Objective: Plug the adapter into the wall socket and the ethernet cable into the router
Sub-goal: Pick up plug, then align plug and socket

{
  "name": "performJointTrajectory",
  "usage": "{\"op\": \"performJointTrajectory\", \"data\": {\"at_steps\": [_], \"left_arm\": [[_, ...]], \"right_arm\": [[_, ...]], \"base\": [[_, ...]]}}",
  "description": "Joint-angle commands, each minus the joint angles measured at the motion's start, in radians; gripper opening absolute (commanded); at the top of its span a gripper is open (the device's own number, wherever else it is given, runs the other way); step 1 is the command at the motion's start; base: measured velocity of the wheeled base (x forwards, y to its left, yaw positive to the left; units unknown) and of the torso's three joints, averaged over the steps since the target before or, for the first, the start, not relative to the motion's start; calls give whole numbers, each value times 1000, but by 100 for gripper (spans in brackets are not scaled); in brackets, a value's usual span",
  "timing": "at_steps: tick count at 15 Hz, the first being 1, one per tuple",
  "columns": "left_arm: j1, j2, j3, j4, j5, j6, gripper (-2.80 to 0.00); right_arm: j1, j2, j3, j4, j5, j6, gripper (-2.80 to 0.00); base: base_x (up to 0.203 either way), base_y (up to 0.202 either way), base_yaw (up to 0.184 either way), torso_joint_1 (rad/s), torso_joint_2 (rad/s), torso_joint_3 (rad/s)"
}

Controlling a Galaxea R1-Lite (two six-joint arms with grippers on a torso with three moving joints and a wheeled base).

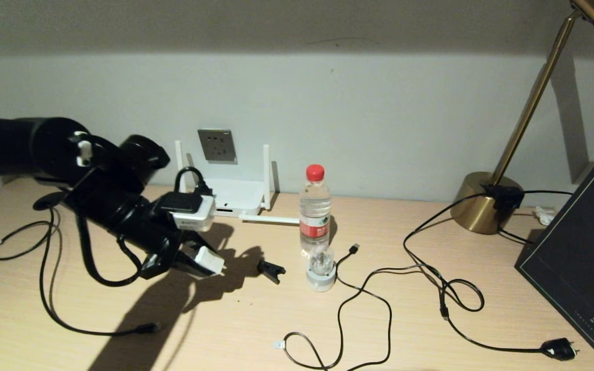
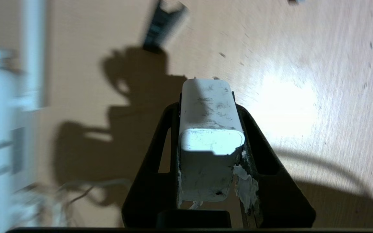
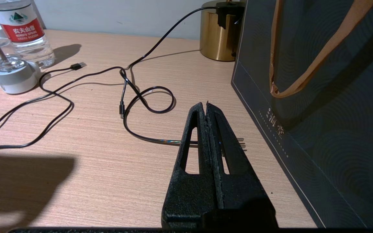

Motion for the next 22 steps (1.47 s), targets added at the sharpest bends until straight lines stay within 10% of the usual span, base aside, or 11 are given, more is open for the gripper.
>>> {"op": "performJointTrajectory", "data": {"at_steps": [1, 5, 8, 11, 15, 22], "left_arm": [[34, -239, 36, -82, -26, -102, -280], [94, -482, 172, -239, -40, -660, -280], [251, -510, 509, -637, -39, -758, -280], [332, -443, 841, -1312, 1, -858, -280], [307, -80, 903, -1920, 177, -1030, -280], [122, 274, 564, -2183, 441, -1218, -280]], "right_arm": [[0, 0, 35, 0, 0, -1, -280], [0, 2, 35, -1, 0, -1, -280], [0, 1, 35, -1, 0, -1, -280], [0, 2, 35, -1, 0, -1, -280], [0, 2, 35, -1, 0, -1, -280], [0, 2, 35, -1, 0, -1, -280]], "base": [[0, 0, 0, 0, 0, 0], [0, 0, 0, 0, 0, 0], [0, 0, 0, 0, 0, 0], [0, 0, 0, 0, 0, 0], [0, 0, 0, 0, 0, 0], [0, 0, 0, 0, 0, 0]]}}
